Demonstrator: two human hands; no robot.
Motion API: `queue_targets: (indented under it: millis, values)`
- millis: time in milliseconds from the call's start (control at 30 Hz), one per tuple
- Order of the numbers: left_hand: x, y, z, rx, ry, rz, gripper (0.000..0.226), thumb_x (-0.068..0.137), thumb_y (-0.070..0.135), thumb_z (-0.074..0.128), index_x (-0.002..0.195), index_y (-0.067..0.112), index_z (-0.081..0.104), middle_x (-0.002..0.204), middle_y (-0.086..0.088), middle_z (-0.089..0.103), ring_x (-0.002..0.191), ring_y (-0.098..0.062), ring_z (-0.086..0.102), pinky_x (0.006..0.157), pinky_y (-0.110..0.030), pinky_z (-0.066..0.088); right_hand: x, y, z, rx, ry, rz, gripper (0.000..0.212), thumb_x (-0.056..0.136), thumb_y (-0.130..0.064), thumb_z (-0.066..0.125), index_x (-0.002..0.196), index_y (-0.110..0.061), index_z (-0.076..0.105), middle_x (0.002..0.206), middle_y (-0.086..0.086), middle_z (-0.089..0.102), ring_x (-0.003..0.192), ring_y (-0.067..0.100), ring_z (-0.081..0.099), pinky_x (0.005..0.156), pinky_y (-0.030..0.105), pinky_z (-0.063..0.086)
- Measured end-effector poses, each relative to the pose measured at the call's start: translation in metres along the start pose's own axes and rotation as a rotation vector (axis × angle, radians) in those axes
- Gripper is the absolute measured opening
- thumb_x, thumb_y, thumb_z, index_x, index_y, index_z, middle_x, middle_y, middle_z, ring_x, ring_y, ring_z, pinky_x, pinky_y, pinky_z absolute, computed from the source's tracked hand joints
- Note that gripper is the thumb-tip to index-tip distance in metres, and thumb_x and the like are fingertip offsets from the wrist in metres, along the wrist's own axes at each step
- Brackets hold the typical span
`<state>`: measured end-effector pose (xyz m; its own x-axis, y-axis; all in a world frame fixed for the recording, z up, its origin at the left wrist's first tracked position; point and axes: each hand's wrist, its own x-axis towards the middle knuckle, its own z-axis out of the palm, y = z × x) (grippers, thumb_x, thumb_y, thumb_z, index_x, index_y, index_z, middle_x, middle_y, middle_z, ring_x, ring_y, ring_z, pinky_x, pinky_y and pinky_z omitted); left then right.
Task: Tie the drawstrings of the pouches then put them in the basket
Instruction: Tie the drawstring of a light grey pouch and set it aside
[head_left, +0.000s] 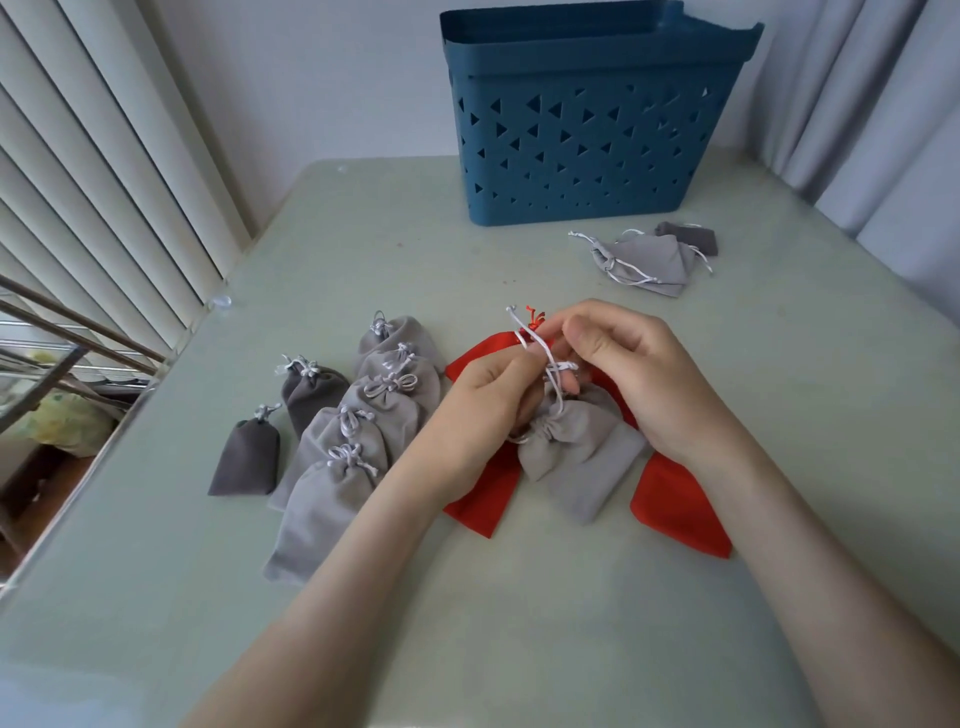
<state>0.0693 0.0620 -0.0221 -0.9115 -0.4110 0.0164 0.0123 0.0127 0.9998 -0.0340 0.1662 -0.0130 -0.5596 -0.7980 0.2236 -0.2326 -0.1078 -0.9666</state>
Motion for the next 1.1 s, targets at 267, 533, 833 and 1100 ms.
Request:
queue_targets:
  millis: [267,533,833,1100]
  values:
    - [0.002,-0.004,-0.005,-0.187,-0.069,-0.052,0.034,0.094,0.018,0.043,0.061,0.012,0.035,0.05,0.0,0.032,0.046,-0.01,0.026,0.049,-0.024,0.023,0.001,0.004,0.002,-0.094,0.014,-0.037,0.006,0.085,-0.012,0.065,0.088,-0.016,0.068,0.081,0.004,0.07,0.079,0.025,0.066,0.077,0.04,0.053]
    - [0.005,-0.008,-0.002,-0.126,0.006,-0.077,0.044,0.097,0.037,0.046,0.06,0.013,0.042,0.049,0.005,0.039,0.047,-0.01,0.027,0.049,-0.023,0.021,0.004,0.012,0.006,-0.447,0.126,-0.256,0.009,0.08,-0.011,0.066,0.077,-0.019,0.065,0.077,-0.006,0.056,0.069,0.009,0.055,0.067,0.014,0.04]
    - [0.008,-0.002,-0.005,-0.374,0.009,-0.023,0.035,0.1,0.018,0.039,0.07,0.003,0.049,0.045,0.007,0.045,0.046,-0.008,0.034,0.051,-0.018,0.033,0.0,0.005,0.011,-0.018,0.068,-0.007,0.047,0.077,-0.016,0.07,0.116,-0.026,0.045,0.088,0.001,0.061,0.084,0.011,0.062,0.084,0.024,0.05]
    - [0.006,0.003,-0.021,-0.431,-0.041,0.068,0.012,0.081,0.015,0.053,0.083,0.003,0.057,0.062,0.0,0.059,0.057,-0.008,0.053,0.06,-0.018,0.048,0.0,0.002,0.004,0.091,-0.05,0.145,0.024,0.088,0.002,0.057,0.102,-0.016,0.061,0.069,-0.006,0.061,0.069,0.006,0.057,0.072,0.015,0.044]
